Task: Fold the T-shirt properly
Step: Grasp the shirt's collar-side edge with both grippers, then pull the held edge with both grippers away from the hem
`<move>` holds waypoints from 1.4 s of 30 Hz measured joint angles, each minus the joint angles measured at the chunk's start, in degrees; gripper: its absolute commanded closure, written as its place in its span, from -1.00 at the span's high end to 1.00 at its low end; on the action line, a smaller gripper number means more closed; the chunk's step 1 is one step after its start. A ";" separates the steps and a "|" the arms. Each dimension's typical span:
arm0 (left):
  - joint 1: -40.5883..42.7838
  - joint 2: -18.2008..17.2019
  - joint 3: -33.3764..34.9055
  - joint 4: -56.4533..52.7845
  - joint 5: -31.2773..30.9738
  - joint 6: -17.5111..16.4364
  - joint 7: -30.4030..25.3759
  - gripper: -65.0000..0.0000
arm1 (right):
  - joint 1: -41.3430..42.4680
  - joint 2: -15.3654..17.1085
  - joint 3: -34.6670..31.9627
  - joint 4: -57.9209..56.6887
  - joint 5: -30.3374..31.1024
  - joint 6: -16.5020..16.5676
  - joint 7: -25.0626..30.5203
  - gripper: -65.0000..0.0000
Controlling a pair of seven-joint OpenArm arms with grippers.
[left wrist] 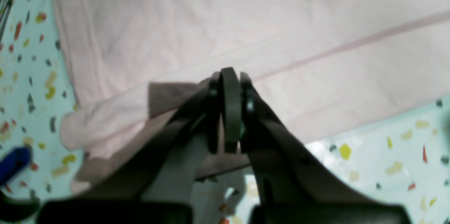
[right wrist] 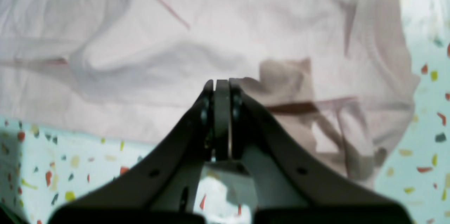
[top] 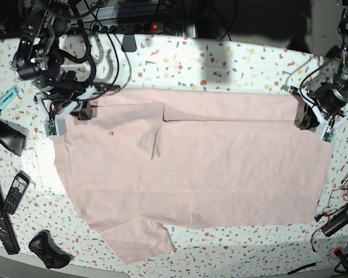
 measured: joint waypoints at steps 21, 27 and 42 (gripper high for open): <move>7.28 0.68 -0.59 -8.44 -3.10 -2.25 -3.39 -1.00 | -9.62 3.58 6.25 -8.68 -1.44 0.22 6.29 -1.00; 11.39 0.68 -0.81 -7.91 -5.29 -4.61 -4.87 -1.00 | -14.12 3.58 9.94 -6.14 -1.36 0.26 6.14 -1.00; 26.43 0.31 -0.96 4.04 -4.66 -6.27 -2.08 -1.00 | -19.67 5.92 12.55 -2.82 -0.63 0.33 3.93 -1.00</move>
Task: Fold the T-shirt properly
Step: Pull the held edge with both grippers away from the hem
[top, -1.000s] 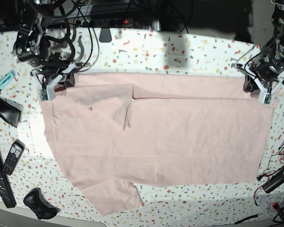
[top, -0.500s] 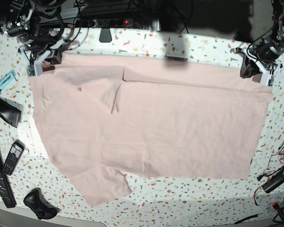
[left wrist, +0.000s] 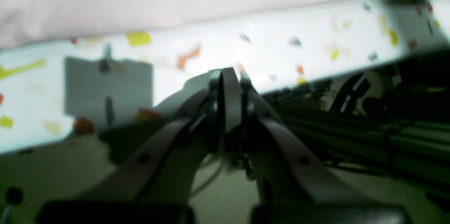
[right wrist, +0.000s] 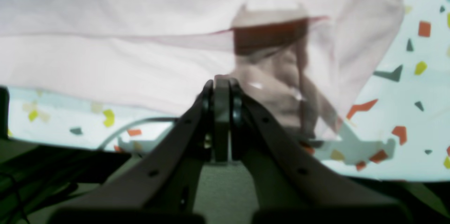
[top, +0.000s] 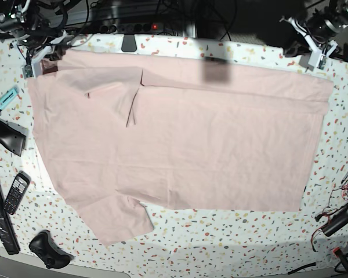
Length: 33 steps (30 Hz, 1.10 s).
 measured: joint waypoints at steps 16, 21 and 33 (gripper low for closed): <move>-11.96 1.11 -10.19 5.77 -2.82 2.49 4.55 -1.00 | 0.50 2.58 -0.04 0.00 5.79 -0.09 -0.85 -1.00; -14.25 2.62 -10.23 -5.03 -1.44 2.80 4.66 -1.00 | 0.52 2.45 -0.04 0.00 5.81 -0.07 -0.87 -1.00; -8.15 2.45 -10.60 -7.56 -3.26 -0.48 3.80 -1.00 | 0.48 2.47 -0.04 0.00 5.79 1.46 -2.80 -1.00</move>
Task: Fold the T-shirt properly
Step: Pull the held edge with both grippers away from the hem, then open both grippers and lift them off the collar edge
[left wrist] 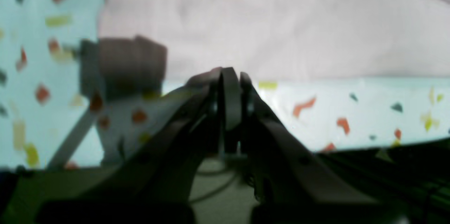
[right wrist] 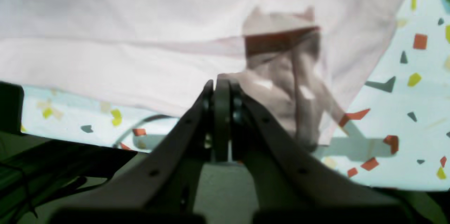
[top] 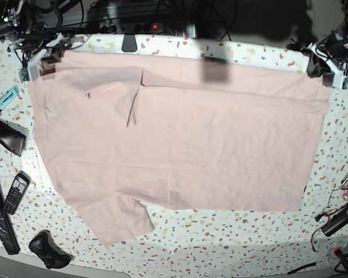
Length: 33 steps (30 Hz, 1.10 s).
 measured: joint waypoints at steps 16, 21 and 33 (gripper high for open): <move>-1.44 -0.48 0.26 5.81 9.81 -2.86 4.83 -0.29 | 0.07 0.00 0.00 0.00 0.00 0.15 0.17 -1.00; -0.90 -5.18 0.33 7.69 20.94 -5.75 -2.29 -0.29 | 1.68 0.00 0.00 0.00 -0.02 0.17 0.13 -1.00; -0.94 -18.75 3.13 8.31 43.63 -10.93 -26.62 -0.39 | 4.00 -0.02 0.00 0.00 -0.02 0.17 -1.22 -1.00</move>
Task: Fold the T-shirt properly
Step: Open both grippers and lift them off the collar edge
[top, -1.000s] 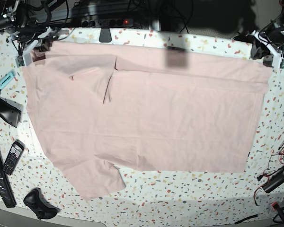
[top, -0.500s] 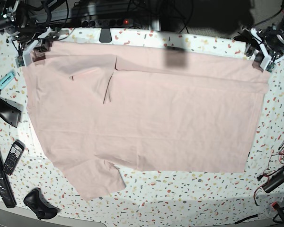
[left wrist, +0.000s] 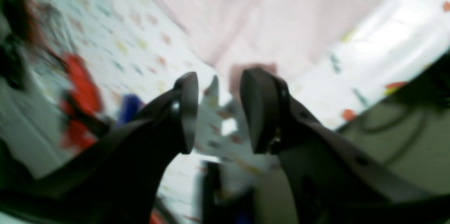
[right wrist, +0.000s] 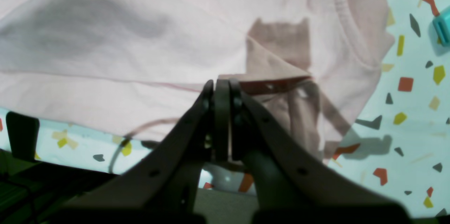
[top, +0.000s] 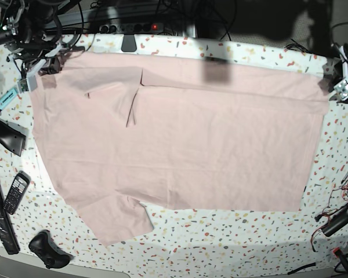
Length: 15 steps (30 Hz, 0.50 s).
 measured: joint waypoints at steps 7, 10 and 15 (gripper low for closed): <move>0.15 -4.87 8.70 0.02 14.25 -0.42 -5.44 -0.40 | 0.00 0.13 0.00 0.00 0.02 0.00 -1.20 -1.00; 0.13 -4.83 10.99 0.02 14.21 -0.31 -5.55 -0.40 | 0.00 0.13 0.00 0.00 0.02 0.00 -1.20 -1.00; 0.00 -4.68 14.05 -0.46 14.19 1.38 -5.53 -0.40 | 0.00 0.13 0.00 0.00 0.02 0.00 -1.22 -1.00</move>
